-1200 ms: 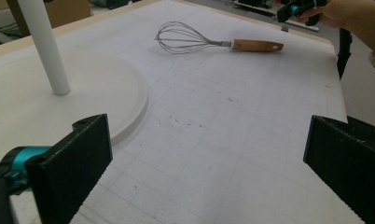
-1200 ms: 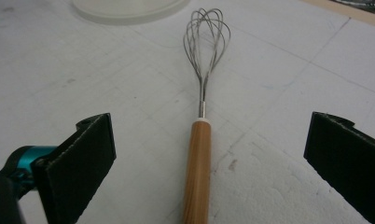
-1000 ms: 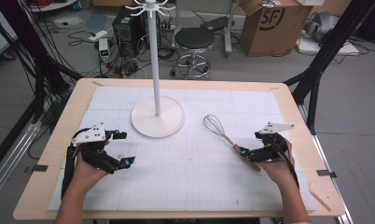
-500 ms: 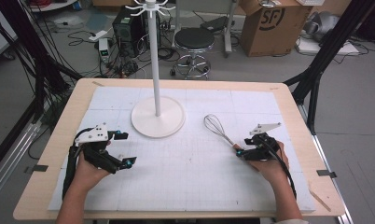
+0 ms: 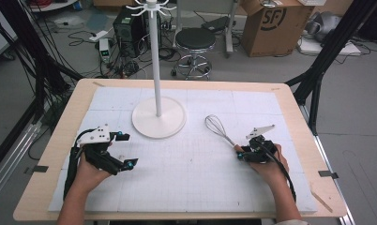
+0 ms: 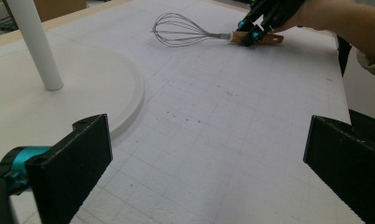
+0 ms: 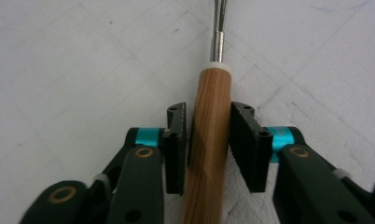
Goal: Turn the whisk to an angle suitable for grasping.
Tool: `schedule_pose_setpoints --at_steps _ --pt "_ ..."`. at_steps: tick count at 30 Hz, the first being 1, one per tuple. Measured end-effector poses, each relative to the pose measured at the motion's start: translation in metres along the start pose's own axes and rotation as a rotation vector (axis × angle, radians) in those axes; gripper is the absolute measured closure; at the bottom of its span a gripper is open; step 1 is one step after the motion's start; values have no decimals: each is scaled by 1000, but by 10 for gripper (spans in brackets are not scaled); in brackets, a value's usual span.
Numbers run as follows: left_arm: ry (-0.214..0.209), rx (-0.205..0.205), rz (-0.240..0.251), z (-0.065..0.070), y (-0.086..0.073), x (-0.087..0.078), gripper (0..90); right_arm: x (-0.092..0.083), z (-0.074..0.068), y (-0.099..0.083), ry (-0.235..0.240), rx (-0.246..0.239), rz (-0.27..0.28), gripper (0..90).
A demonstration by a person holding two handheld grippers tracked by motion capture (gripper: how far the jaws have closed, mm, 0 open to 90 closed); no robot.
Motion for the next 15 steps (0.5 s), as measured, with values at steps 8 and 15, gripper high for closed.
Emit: schedule_pose_setpoints --at_steps 8,15 --pt "-6 8 -2 1 1 1 17 0 -6 1 21 -25 -6 722" --pt "-7 9 -2 1 1 0 17 3 -19 6 74 -63 3 721"
Point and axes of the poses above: each handheld gripper's, and its own axes: x roughly forward along the jaws, y roughly out of its top, z roughly to its right, the point moved 7 cm from there along x, roughly forward along the jaws, and after that the axes turned 4 degrees about -z, right-handed, at the moved point
